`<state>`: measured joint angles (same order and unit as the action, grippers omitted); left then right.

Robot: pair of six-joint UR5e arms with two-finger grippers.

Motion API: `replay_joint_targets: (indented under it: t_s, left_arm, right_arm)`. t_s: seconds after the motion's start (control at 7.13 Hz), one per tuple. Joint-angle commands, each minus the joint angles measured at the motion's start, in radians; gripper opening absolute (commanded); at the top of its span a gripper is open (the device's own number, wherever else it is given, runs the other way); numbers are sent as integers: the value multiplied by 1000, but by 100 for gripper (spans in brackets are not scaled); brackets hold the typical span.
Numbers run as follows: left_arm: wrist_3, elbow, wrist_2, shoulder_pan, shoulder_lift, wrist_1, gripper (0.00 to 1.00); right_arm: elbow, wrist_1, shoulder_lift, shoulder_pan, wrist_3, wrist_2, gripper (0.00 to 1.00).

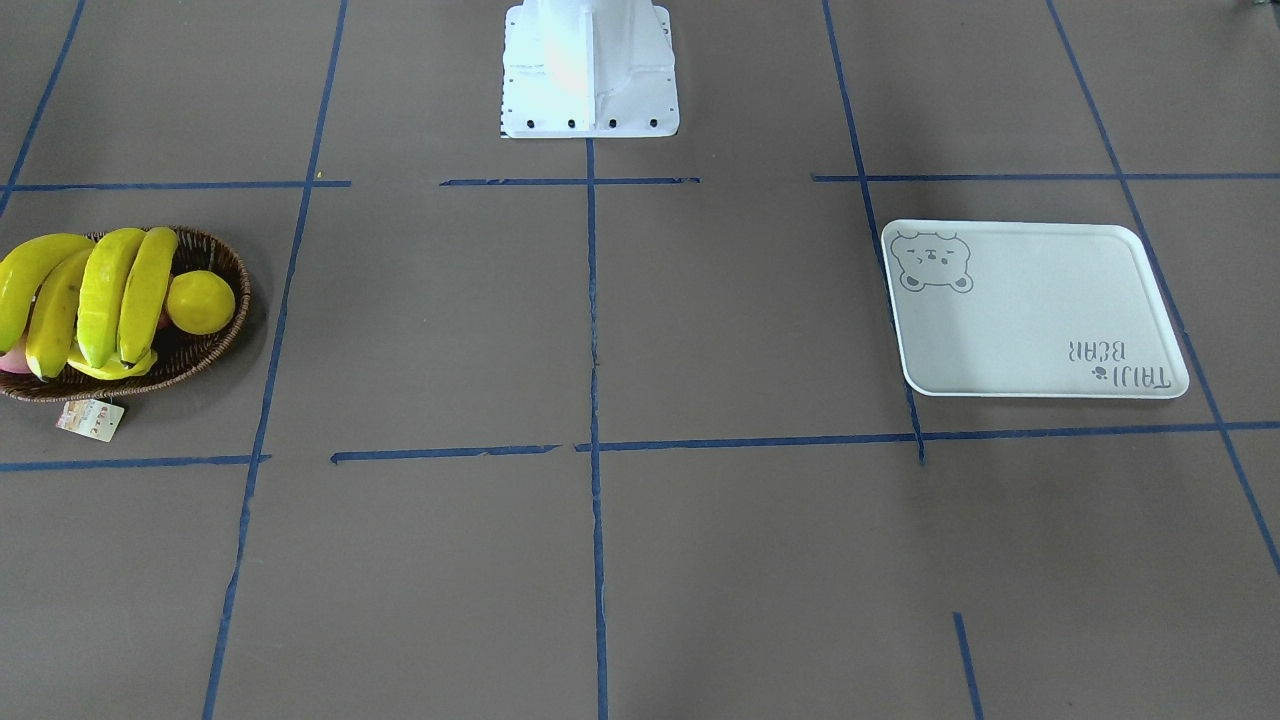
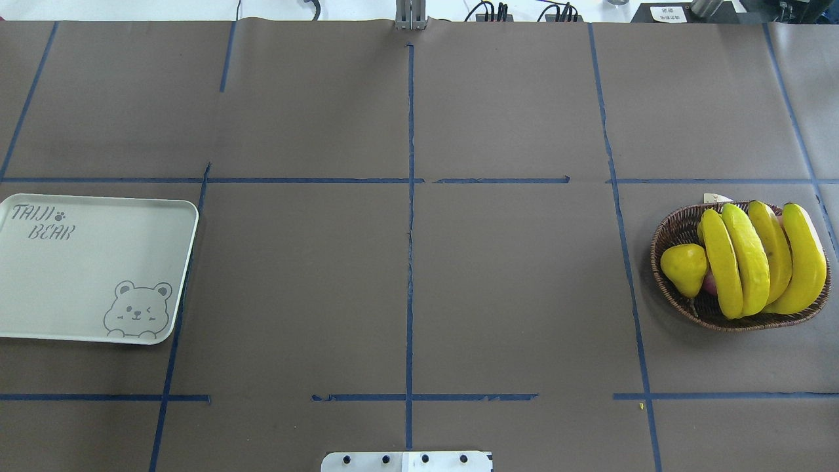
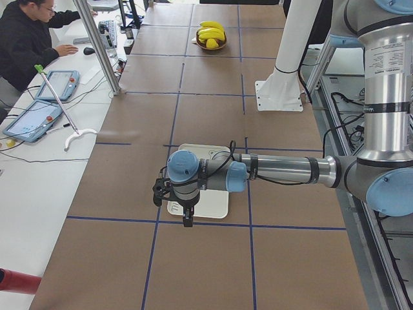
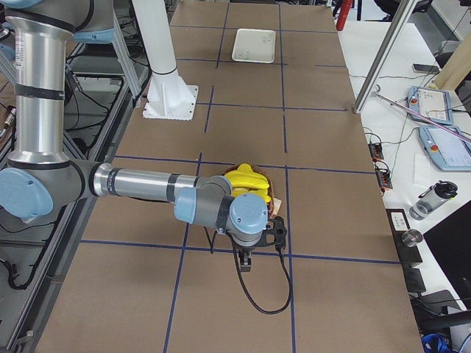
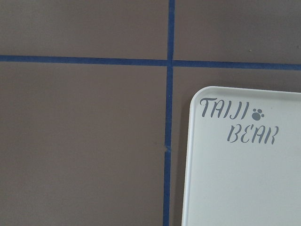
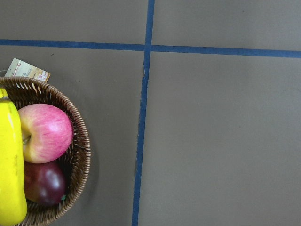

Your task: Transfer all bananas from basket to plate

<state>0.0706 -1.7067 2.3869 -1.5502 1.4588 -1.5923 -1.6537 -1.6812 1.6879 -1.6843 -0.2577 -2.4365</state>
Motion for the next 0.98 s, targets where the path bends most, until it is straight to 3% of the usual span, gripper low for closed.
replay_joint_targets:
  t_s: [0.0, 0.84]
  left_arm:
    - [0, 1, 0, -1, 0, 0, 100]
    - [3, 2, 0, -1, 0, 0, 100]
  right_arm:
    - [0, 0, -2, 0, 2, -3, 100]
    - [-14, 2, -5, 0, 0, -3, 100]
